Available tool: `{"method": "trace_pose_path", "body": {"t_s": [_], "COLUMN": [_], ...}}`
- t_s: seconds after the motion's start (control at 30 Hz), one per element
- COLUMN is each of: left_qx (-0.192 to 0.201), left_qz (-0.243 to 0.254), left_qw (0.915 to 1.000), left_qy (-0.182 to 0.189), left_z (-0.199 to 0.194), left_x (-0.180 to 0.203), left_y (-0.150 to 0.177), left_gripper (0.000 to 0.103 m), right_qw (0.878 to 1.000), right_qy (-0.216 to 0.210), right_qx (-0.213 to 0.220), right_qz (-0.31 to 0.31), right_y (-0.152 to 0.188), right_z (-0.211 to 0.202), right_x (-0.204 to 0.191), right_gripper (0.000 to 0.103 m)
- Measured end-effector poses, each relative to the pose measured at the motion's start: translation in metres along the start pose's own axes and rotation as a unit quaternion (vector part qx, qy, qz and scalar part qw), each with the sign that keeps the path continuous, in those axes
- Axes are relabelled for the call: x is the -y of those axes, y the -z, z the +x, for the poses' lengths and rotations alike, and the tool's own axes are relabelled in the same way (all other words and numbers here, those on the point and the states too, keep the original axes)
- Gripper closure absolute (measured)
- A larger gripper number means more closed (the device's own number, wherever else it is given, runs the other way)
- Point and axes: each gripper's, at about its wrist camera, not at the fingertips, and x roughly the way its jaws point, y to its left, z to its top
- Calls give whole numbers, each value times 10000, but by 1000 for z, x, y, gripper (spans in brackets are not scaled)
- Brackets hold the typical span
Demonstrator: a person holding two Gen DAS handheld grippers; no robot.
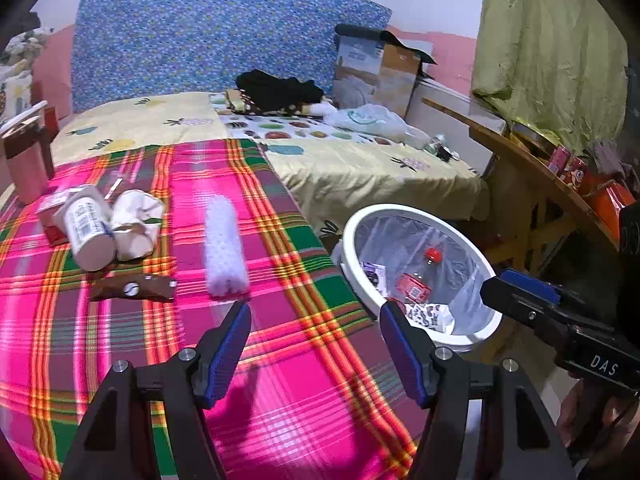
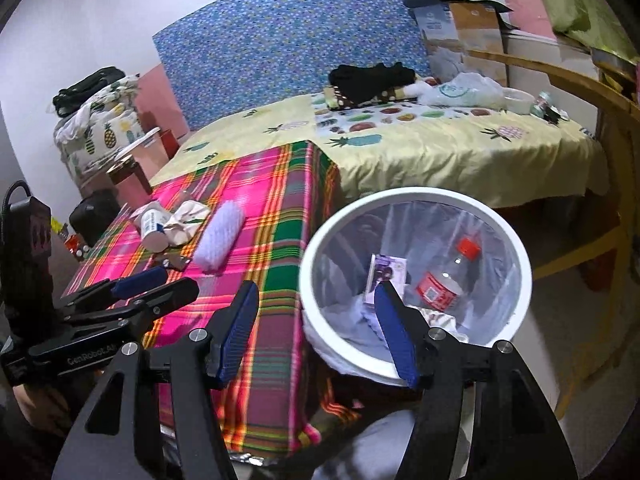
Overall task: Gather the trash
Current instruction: 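Move both open tools back over the table toward the foam sleeve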
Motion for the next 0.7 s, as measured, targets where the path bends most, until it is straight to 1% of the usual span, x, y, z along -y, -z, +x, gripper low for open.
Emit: {"method": "trace_pose_path", "body": {"t_s": [0.13, 0.27, 0.33, 0.4, 0.57, 0.7], "left_qx": [90, 139, 142, 128, 126, 105], "left_qz": [-31, -63, -82, -127, -261, -378], "left_qw": [9998, 9993, 9990, 9987, 9975, 9964], "left_qy": [-159, -330, -408, -478, -647, -754], "left_z": [-10, -18, -20, -22, -27, -31], "left_x": [-7, -16, -20, -24, -38, -49], "left_y": [3, 6, 7, 9, 16, 19], "left_gripper": [36, 37, 41, 42, 42, 42], "right_qw": [9998, 9996, 9995, 9992, 9982, 9973], "right_qy": [-23, -91, -148, -187, -458, -577], "right_qx": [48, -26, -61, -98, -226, -278], "right_qz": [-178, -276, -285, -339, -324, -364], "right_y": [0, 1, 2, 2, 3, 3], "right_z": [2, 5, 7, 8, 12, 16], "right_x": [-10, -16, -19, -24, -33, -41], "right_gripper": [41, 41, 41, 41, 41, 41]}}
